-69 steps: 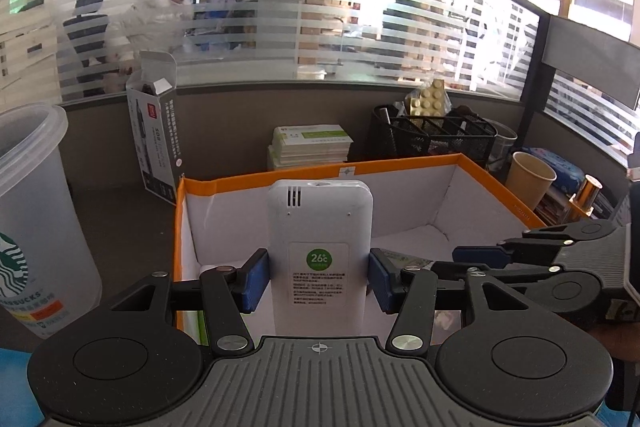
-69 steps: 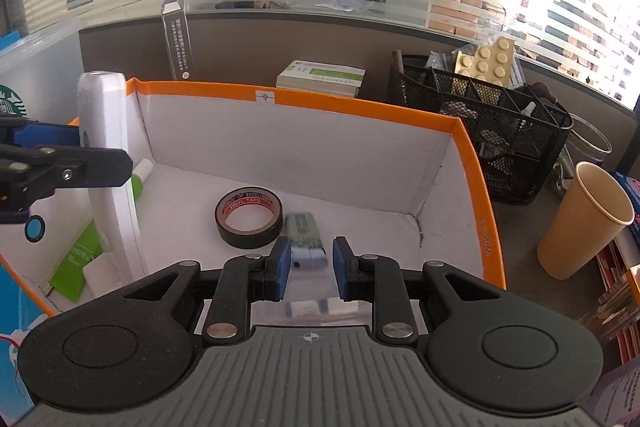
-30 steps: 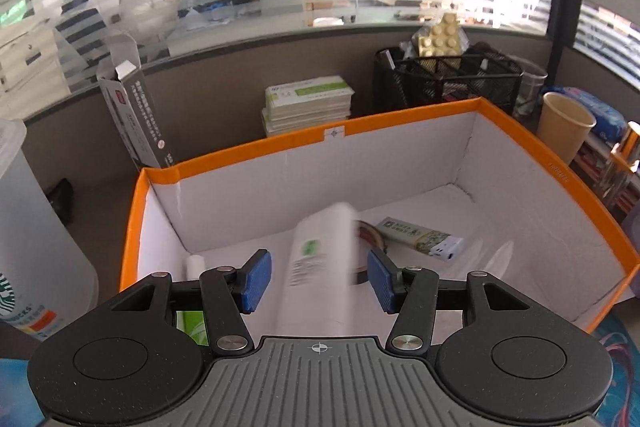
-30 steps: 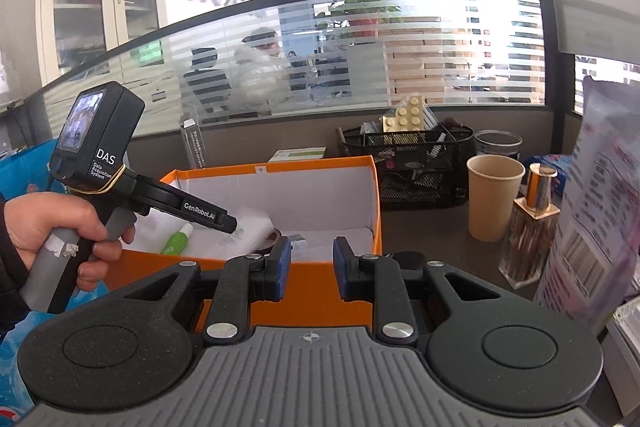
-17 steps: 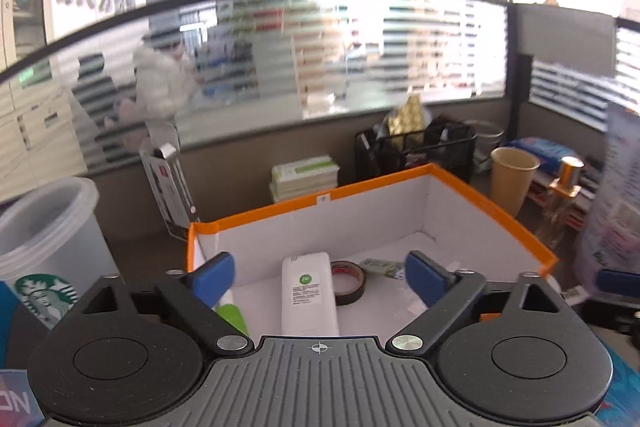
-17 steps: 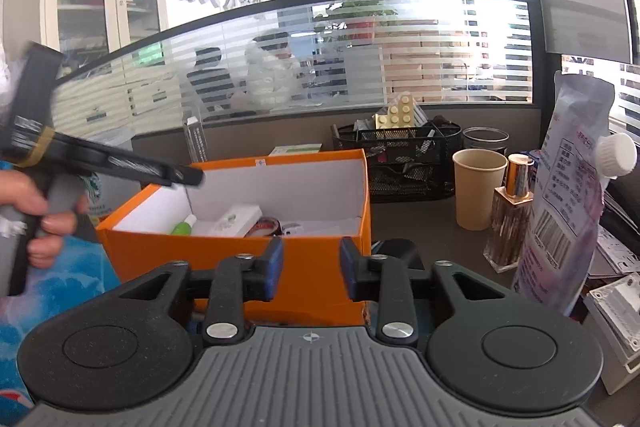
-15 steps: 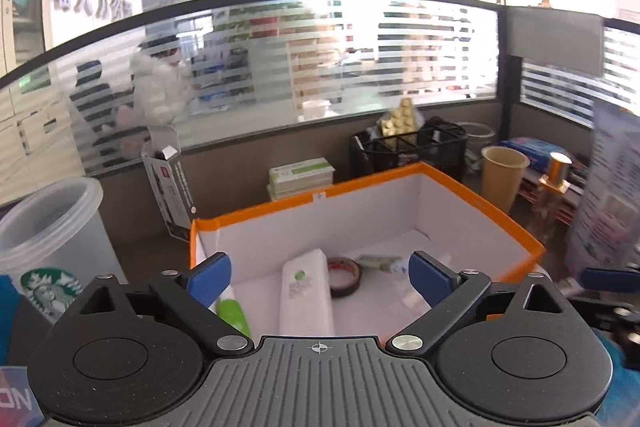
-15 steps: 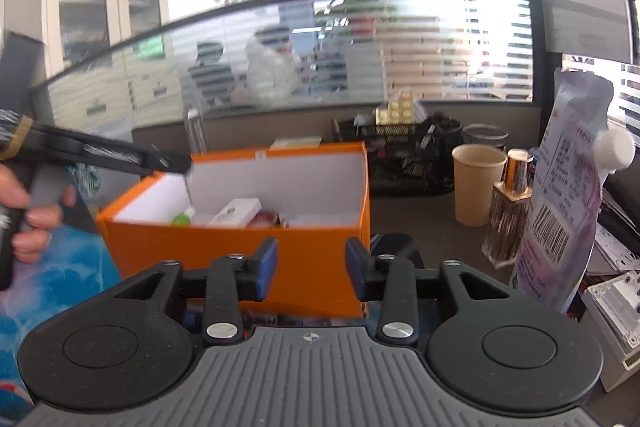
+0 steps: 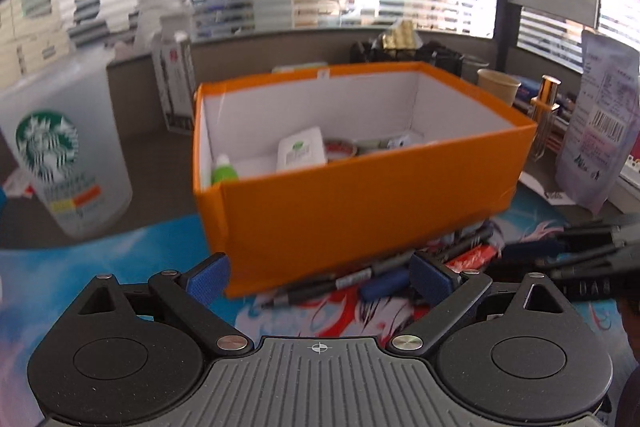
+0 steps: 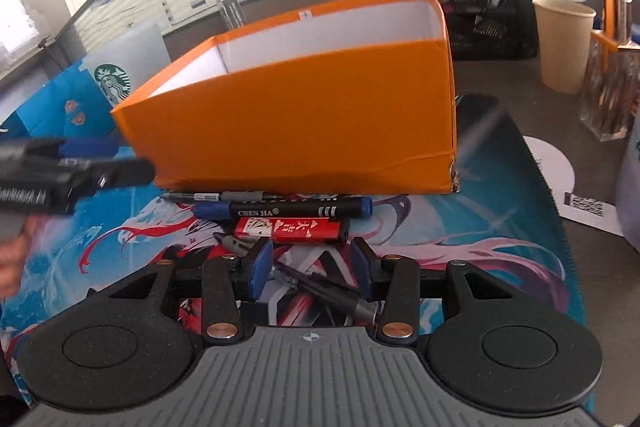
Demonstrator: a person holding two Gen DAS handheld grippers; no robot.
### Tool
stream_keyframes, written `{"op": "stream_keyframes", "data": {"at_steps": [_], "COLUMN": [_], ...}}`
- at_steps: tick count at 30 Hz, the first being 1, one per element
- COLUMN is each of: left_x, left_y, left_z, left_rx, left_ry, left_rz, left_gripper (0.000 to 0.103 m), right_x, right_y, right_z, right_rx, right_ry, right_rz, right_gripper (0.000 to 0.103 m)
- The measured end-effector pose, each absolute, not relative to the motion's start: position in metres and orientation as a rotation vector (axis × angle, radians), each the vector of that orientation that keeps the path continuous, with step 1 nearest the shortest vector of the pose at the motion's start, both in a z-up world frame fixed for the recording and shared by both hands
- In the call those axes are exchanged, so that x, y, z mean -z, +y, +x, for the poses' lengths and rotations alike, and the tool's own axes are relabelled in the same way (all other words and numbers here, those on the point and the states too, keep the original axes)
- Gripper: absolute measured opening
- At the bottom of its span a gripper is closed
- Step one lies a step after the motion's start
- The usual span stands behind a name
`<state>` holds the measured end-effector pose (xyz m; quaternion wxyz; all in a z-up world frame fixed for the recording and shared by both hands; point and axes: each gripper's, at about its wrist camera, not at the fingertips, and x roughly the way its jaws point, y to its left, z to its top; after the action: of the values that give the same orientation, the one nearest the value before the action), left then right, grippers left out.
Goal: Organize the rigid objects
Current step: 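Withdraw both open tools from the box back toward the mat, then move the left tool toward the red tube while the right tool grasps the black pen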
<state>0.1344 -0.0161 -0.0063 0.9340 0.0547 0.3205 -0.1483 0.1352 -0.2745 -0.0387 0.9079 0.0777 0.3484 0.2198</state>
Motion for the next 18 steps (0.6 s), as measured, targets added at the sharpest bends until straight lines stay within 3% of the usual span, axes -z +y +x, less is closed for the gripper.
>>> {"op": "stream_keyframes", "data": {"at_steps": [18], "left_x": [0.024], "left_y": [0.043], "left_z": [0.125], "left_rx": [0.182], "left_ry": [0.716], "left_rz": [-0.010], "left_gripper": [0.097], "right_x": [0.040], "right_y": [-0.173], "right_z": [0.105], "right_rx": [-0.745], "right_ry": [0.641], "right_rz": [-0.117], "right_gripper": [0.051]}}
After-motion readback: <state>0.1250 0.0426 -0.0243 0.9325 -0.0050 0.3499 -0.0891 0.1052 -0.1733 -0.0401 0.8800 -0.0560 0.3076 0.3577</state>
